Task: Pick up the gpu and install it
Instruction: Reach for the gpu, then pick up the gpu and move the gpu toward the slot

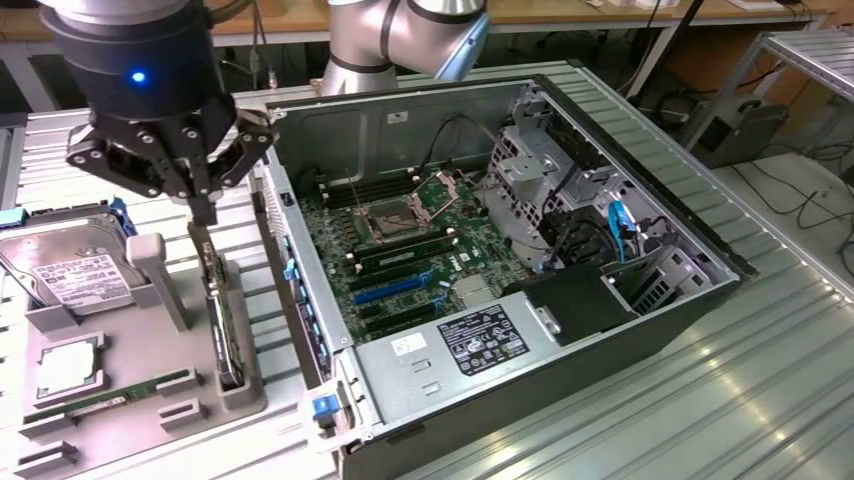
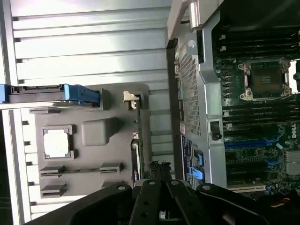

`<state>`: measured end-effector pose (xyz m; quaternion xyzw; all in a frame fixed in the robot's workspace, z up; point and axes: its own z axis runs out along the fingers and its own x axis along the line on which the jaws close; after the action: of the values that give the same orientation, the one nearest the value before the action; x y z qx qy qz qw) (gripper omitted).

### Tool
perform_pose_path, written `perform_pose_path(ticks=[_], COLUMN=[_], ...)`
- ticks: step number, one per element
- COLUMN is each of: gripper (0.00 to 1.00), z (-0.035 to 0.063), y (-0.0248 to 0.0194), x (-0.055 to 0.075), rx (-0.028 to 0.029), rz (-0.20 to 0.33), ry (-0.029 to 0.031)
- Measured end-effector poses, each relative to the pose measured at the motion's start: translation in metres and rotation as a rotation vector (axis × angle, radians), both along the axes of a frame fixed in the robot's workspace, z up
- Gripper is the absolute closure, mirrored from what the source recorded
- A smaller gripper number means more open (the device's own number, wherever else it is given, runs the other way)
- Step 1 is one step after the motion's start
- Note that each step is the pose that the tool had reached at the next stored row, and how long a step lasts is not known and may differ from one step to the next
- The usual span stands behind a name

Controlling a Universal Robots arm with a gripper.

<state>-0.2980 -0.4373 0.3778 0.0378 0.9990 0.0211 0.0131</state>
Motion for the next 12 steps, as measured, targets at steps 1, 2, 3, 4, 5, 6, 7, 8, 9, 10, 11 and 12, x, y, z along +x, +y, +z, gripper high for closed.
perform_pose_path(ticks=[1, 2, 3, 4, 5, 6, 7, 8, 9, 10, 11, 12], gripper=[0.89, 0.89, 0.89, 0.89, 0.89, 0.89, 0.89, 0.89, 0.89, 0.89, 0.89, 0.89], z=[-0.0015, -0.0028, -0.0047, -0.0061, -0.007, -0.0069, -0.0069, -0.007, -0.007, -0.0069, -0.0069, -0.007], y=[-0.0007, -0.0014, -0.0031, -0.0049, -0.0061, -0.0067, -0.0067, -0.0067, -0.0067, -0.0067, -0.0067, -0.0067], x=[-0.005, -0.01, -0.015, -0.018, -0.019, -0.019, -0.019, -0.019, -0.019, -0.019, -0.019, -0.019], rx=[0.0001, 0.0, 0.0, 0.0, 0.0001, 0.0, 0.0, 0.0, 0.0, 0.0, 0.0, 0.0], rz=[0.0, 0.0, 0.0, 0.0, 0.0, 0.0, 0.0, 0.0, 0.0, 0.0, 0.0, 0.0], ry=[-0.0002, 0.0, -0.0001, 0.0, -0.0002, 0.0, 0.0, 0.0, 0.0, 0.0, 0.0, 0.0])
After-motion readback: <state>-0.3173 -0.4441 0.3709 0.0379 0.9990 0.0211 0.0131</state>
